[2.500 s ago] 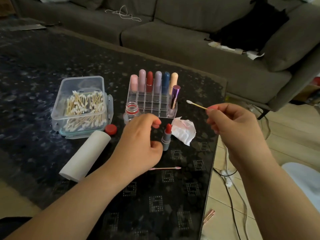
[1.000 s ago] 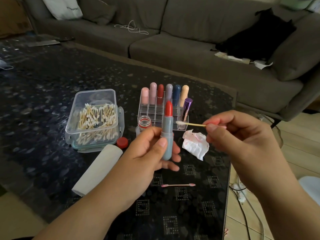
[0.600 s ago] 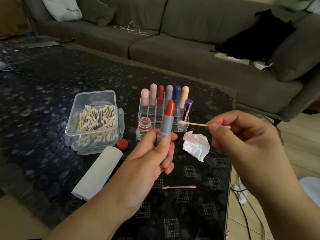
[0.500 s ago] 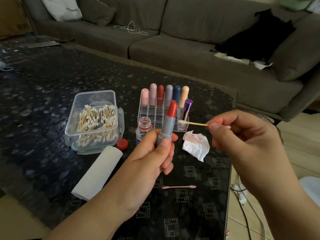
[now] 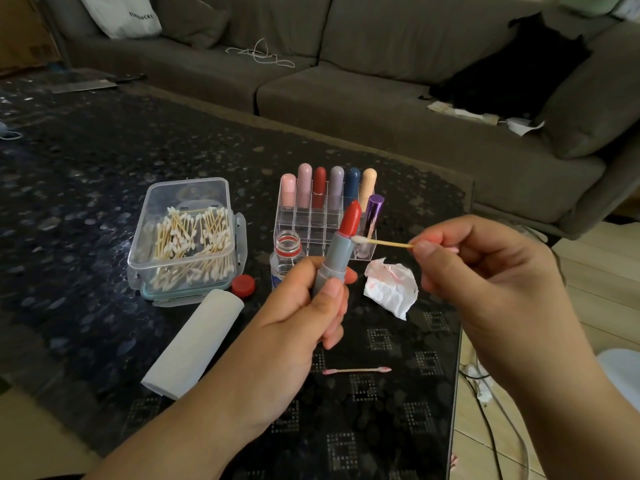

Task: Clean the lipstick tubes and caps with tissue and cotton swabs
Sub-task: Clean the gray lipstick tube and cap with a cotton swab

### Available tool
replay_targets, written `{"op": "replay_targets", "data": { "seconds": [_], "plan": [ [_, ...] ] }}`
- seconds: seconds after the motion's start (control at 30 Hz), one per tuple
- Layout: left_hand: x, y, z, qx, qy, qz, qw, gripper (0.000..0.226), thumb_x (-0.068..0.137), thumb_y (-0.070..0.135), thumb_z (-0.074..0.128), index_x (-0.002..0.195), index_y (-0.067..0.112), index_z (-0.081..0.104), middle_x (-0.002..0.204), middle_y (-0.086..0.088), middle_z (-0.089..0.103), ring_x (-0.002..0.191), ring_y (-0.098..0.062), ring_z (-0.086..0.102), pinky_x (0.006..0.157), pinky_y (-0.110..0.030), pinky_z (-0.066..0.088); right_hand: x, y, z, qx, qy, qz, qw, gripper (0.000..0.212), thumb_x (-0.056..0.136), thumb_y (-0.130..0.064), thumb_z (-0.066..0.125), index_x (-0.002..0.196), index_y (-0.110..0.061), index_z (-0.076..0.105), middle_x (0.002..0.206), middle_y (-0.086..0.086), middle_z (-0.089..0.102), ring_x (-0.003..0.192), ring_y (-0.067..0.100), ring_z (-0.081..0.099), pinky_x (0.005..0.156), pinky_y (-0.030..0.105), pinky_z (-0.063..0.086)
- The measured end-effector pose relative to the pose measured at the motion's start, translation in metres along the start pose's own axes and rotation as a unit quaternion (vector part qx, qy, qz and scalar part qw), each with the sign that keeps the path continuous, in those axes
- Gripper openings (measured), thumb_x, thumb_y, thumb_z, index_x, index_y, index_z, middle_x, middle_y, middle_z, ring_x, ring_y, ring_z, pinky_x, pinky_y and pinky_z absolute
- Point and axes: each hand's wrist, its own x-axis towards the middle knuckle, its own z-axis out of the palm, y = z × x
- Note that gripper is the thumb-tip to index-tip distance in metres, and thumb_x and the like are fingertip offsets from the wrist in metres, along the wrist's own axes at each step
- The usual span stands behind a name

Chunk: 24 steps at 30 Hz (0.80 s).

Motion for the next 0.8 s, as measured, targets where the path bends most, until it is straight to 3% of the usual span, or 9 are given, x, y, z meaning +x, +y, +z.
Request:
{"op": "replay_targets", "data": {
  "seconds": [0.17,0.47,0.67,0.8],
  "plan": [
    [-0.001,0.0001,-0.0004,-0.004,-0.002,0.002,1.0,0.021,0.083,0.044,0.052,0.093,0.031,0.064,0.07,0.005,0.042,0.065,-0.012,0.037,0.071,-0.033,0.035,0.0001,-0.0001,0.0001,0.002,0.004,0.003,1.0,0.007,0.077,-0.019,0.062,0.073,-0.018,0.067,0.051,-0.004,0.051,0.049,0.001,0.048,0.049,0.011,0.039],
    [-0.0022,0.0018,0.0009,-0.009,0.002,-0.001,1.0,0.023,0.083,0.039,0.046,0.091,0.03,0.065,0.068,0.005,0.041,0.064,-0.013,0.036,0.069,-0.031,0.035,0.0002,-0.0005,-0.0007,0.0,-0.004,-0.004,1.0,0.008,0.078,-0.02,0.062,0.072,-0.02,0.068,0.051,-0.006,0.05,0.049,0.002,0.046,0.048,0.012,0.038],
    [-0.0014,0.0031,0.0023,-0.036,-0.011,-0.002,0.999,0.022,0.081,0.035,0.047,0.094,0.028,0.064,0.068,0.006,0.042,0.061,-0.011,0.035,0.061,-0.025,0.039,0.0016,0.0006,-0.0022,-0.009,0.015,0.009,1.0,0.008,0.077,-0.022,0.063,0.072,-0.021,0.068,0.051,-0.006,0.047,0.049,0.006,0.041,0.046,0.014,0.034],
    [-0.0025,0.0017,0.0004,-0.049,-0.031,0.006,0.998,0.019,0.076,0.044,0.056,0.089,0.031,0.061,0.07,0.006,0.043,0.062,-0.01,0.035,0.061,-0.026,0.04,0.0008,0.0002,-0.0013,-0.004,0.011,0.004,1.0,0.007,0.077,-0.021,0.063,0.071,-0.02,0.068,0.051,-0.006,0.045,0.05,0.009,0.04,0.045,0.015,0.033]
  ]
}}
